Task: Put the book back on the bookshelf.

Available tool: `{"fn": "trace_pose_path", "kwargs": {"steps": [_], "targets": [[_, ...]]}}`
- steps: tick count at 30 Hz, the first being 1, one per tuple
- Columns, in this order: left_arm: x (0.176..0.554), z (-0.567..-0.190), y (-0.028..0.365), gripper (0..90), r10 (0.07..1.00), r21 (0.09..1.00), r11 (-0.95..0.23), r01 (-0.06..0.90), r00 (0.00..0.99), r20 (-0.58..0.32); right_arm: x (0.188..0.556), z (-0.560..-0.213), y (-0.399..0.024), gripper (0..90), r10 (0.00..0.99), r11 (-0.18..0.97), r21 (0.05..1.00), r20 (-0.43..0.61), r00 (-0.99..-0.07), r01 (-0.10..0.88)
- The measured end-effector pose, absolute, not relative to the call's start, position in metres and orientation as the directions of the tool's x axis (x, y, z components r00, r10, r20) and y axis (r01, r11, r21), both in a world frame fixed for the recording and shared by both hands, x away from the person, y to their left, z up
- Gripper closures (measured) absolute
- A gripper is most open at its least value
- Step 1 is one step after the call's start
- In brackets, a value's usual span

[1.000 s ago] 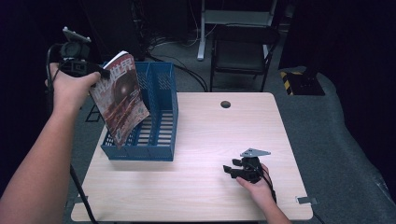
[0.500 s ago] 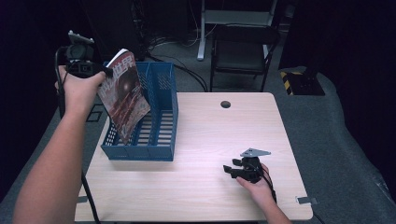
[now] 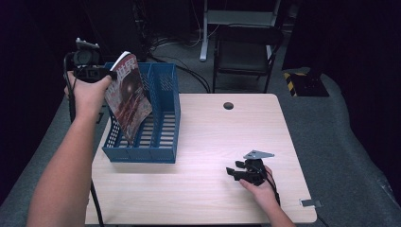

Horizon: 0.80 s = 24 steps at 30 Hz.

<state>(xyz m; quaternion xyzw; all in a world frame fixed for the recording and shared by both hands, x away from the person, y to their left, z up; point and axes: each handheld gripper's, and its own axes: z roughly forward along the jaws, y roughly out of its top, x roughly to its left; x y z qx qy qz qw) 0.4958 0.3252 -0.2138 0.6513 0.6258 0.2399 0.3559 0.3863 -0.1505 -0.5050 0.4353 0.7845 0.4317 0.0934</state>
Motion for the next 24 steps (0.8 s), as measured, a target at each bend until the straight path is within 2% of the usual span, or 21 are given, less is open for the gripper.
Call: {"fn": "trace_pose_path", "kwargs": {"steps": [13,24], "targets": [[0.501,-0.232,0.325,84.0,0.987,0.773,0.056,0.632,0.083,-0.139,0.386,-0.505,-0.151,44.5,0.763,0.248,0.760,0.228,-0.604,0.601],[0.511,-0.251,0.319,83.9,0.987,0.746,0.042,0.664,0.089,-0.135,0.387,-0.504,-0.151,44.5,0.761,0.251,0.765,0.223,-0.609,0.594]]}}
